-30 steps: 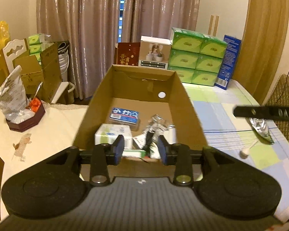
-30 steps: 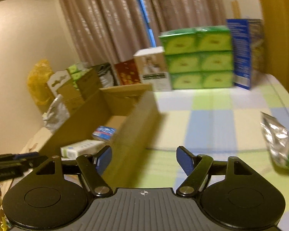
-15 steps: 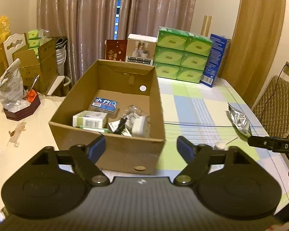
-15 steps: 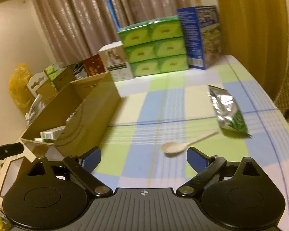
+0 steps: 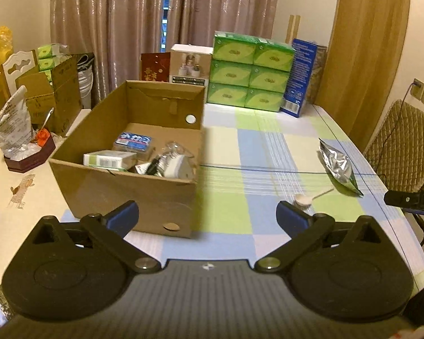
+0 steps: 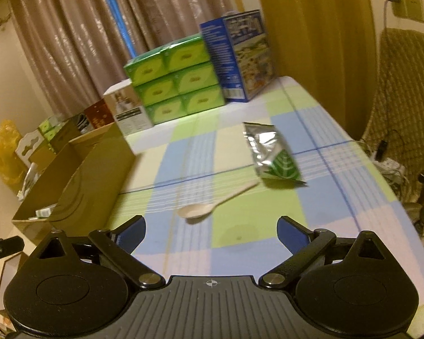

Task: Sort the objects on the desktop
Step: 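Return both tools to the table toward the spoon and snack bag, then grasp the white spoon with left tool while right tool approaches the snack bag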

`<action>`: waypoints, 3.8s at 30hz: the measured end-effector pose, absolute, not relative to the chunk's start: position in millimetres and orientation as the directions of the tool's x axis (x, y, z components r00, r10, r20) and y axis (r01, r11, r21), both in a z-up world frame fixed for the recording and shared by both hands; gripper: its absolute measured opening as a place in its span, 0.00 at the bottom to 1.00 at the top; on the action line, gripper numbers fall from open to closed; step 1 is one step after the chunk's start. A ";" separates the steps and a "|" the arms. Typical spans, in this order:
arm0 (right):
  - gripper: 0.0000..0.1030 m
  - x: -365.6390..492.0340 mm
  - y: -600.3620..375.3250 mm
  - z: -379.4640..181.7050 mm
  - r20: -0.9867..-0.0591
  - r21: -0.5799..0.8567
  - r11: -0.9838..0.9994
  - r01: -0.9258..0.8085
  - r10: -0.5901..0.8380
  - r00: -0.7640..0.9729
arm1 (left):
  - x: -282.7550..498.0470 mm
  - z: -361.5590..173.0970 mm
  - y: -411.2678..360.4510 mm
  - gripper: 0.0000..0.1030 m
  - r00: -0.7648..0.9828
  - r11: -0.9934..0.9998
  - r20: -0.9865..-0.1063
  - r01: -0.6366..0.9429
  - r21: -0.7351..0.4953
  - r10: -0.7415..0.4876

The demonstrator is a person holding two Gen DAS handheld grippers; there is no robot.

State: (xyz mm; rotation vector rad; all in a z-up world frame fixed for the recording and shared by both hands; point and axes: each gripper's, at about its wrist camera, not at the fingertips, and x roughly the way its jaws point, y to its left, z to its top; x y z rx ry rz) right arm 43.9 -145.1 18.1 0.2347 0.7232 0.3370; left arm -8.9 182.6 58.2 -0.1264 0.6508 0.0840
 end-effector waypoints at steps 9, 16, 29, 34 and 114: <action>0.94 37.6 -183.1 12.6 -0.618 0.322 0.934 -0.153 0.330 0.714 | -5.8 47.0 153.0 0.99 0.775 0.993 -0.632 -0.069 -0.097 -0.008; 0.94 39.8 -203.5 4.3 -0.633 0.315 0.943 -0.107 0.293 0.717 | 4.1 37.2 134.1 0.99 0.758 0.994 -0.650 -0.022 -0.111 -0.056; 0.94 47.2 -221.2 -13.1 -0.661 0.320 0.946 -0.061 0.269 0.701 | 37.8 23.0 100.8 0.99 0.728 0.992 -0.674 0.087 -0.095 -0.128; 0.94 49.6 -223.6 -18.3 -0.674 0.313 0.948 -0.051 0.259 0.692 | 48.1 17.7 91.2 0.99 0.715 0.988 -0.682 0.121 -0.098 -0.155; 0.94 204.5 -174.4 -91.7 -0.686 0.074 0.964 -0.256 0.236 0.688 | 205.1 -93.6 45.3 0.33 0.650 0.904 -0.720 0.422 0.073 -0.245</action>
